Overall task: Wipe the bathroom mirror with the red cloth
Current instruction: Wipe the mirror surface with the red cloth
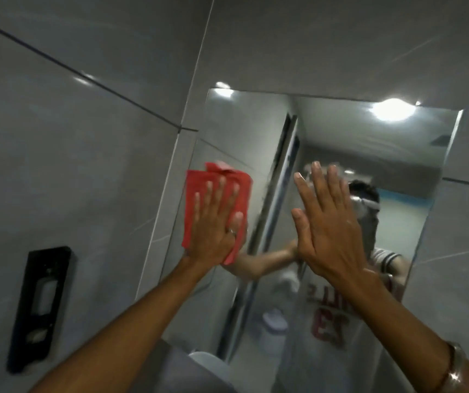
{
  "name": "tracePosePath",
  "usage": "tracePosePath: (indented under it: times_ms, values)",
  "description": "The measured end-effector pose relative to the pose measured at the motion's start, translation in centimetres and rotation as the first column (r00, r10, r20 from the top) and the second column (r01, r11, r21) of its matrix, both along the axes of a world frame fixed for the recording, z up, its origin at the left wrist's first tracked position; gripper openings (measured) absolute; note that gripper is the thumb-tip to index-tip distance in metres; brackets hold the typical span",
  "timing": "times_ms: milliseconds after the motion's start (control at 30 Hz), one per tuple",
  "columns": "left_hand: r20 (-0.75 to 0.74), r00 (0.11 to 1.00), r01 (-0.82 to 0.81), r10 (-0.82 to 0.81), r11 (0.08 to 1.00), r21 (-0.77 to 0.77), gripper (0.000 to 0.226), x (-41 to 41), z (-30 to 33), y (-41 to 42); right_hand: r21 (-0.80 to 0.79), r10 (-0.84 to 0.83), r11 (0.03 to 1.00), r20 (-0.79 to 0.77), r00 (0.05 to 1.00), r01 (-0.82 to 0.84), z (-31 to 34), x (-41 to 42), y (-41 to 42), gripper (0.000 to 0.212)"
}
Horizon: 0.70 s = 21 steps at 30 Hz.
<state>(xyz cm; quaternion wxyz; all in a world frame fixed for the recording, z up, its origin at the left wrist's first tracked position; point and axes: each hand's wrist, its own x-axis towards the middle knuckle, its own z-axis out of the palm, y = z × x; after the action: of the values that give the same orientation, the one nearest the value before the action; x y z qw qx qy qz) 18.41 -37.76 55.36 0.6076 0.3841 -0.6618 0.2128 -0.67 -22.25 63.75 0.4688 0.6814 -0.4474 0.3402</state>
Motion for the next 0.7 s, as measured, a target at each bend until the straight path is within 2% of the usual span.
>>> tracePosePath:
  times_ms: [33,67,100,133,167,200,267,300,333,400,433,467,533,700]
  values:
    - [0.148,0.989,0.032,-0.021,0.997,-0.072,0.063,1.2,-1.6,-0.3,0.015,-0.011,1.000,-0.032,0.999,0.012,-0.7,-0.1,0.1,0.063]
    - [0.150,0.988,0.056,-0.047,0.997,-0.061,0.063,2.5,-3.1,-0.5,0.034,-0.016,0.999,-0.046,0.999,0.018,-1.7,0.0,0.1,0.064]
    - [0.016,0.998,0.060,-0.061,0.998,0.011,0.062,3.0,-4.2,-0.6,0.045,-0.024,0.999,-0.038,0.999,0.026,-2.3,0.1,0.1,0.064]
    - [-0.192,0.981,0.064,-0.040,0.990,0.124,0.062,2.8,-5.2,-0.3,0.061,-0.032,0.998,-0.004,0.999,0.032,-3.1,0.1,0.2,0.065]
    - [-0.336,0.942,0.052,0.020,0.978,0.203,0.062,1.9,-6.1,0.3,0.071,-0.035,0.997,0.037,0.999,0.032,-3.8,0.3,0.3,0.065]
    - [-0.337,0.940,0.025,0.051,0.976,0.218,0.063,0.9,-7.5,1.0,0.086,-0.034,0.996,0.058,0.998,0.029,-4.7,0.5,0.4,0.065]
    - [-0.059,0.998,0.039,-0.034,0.996,0.078,0.064,-0.3,-11.1,1.7,0.114,-0.015,0.993,0.001,1.000,0.015,-6.8,0.9,0.5,0.064]
    - [0.072,0.995,0.064,-0.065,0.998,0.021,0.067,0.2,-13.1,1.6,0.128,0.006,0.992,-0.045,0.999,0.000,-8.1,1.1,0.5,0.063]
    - [0.093,0.992,0.083,-0.084,0.996,0.011,0.068,1.1,-14.4,1.2,0.134,0.025,0.991,-0.077,0.997,-0.014,-9.0,1.2,0.3,0.062]
    - [-0.154,0.986,0.089,-0.068,0.987,0.133,0.064,2.2,-16.9,0.6,0.150,0.042,0.988,-0.051,0.998,-0.034,-10.8,1.2,0.4,0.061]
    - [-0.296,0.955,0.073,-0.004,0.972,0.221,0.062,2.4,-17.8,0.6,0.154,0.040,0.988,-0.031,0.999,-0.035,-11.3,1.2,0.5,0.061]
    - [-0.378,0.924,0.063,0.059,0.952,0.301,0.062,2.0,-19.0,0.9,0.167,0.027,0.986,-0.012,1.000,-0.025,-12.1,0.8,0.9,0.060]
    - [-0.432,0.894,0.057,0.116,0.928,0.369,0.062,1.2,-21.1,1.5,0.177,0.011,0.984,-0.012,1.000,-0.009,-13.2,0.1,1.5,0.060]
    - [-0.399,0.899,0.026,0.181,0.886,0.462,0.061,-3.1,-24.9,3.9,0.199,-0.052,0.979,-0.021,0.998,0.055,-15.6,-2.8,3.4,0.060]
